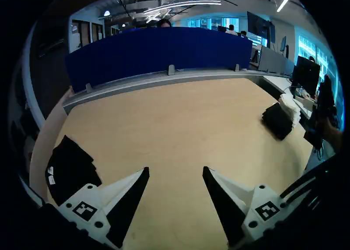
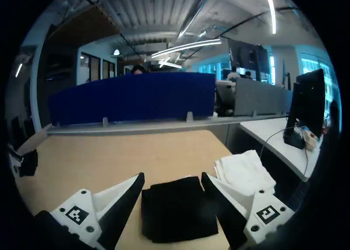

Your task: Fold towel

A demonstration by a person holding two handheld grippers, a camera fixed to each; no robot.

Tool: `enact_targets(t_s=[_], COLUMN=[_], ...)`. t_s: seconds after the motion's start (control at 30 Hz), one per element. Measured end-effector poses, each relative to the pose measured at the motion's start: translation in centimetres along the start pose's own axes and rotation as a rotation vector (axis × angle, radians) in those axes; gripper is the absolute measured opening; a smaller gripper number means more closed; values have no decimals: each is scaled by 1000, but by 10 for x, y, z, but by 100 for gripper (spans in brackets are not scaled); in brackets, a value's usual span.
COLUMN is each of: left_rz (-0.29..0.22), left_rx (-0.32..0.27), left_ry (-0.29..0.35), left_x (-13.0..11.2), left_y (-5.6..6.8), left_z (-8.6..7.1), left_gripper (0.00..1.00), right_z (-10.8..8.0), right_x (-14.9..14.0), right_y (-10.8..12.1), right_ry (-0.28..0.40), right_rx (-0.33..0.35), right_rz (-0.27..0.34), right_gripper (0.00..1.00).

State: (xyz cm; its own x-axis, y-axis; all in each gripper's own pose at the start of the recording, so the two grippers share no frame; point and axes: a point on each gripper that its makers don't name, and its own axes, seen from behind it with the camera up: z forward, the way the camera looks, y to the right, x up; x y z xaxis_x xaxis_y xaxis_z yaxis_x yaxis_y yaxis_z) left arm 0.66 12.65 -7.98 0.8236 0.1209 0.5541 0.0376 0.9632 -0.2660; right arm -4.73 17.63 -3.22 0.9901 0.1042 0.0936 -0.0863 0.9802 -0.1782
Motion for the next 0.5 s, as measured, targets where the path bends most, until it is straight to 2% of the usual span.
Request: enact_targets(t_s=[0.17,0.33,0.5], left_rz=[-19,-39,-80], left_rx=[4,20,47], left_ry=[32,84,160], left_x=[7,18,34], left_y=[-2,-7,-17], left_z=[3,5,6], left_gripper=[90,90,90], right_z=[-3,-3,-6], right_x=[24,37,51], right_y=[-5,-13,-33], right_ry=[103,135,169], right_rx=[-4,-12,2], right_rz=[19,11,-18], right_gripper=[100,100,100])
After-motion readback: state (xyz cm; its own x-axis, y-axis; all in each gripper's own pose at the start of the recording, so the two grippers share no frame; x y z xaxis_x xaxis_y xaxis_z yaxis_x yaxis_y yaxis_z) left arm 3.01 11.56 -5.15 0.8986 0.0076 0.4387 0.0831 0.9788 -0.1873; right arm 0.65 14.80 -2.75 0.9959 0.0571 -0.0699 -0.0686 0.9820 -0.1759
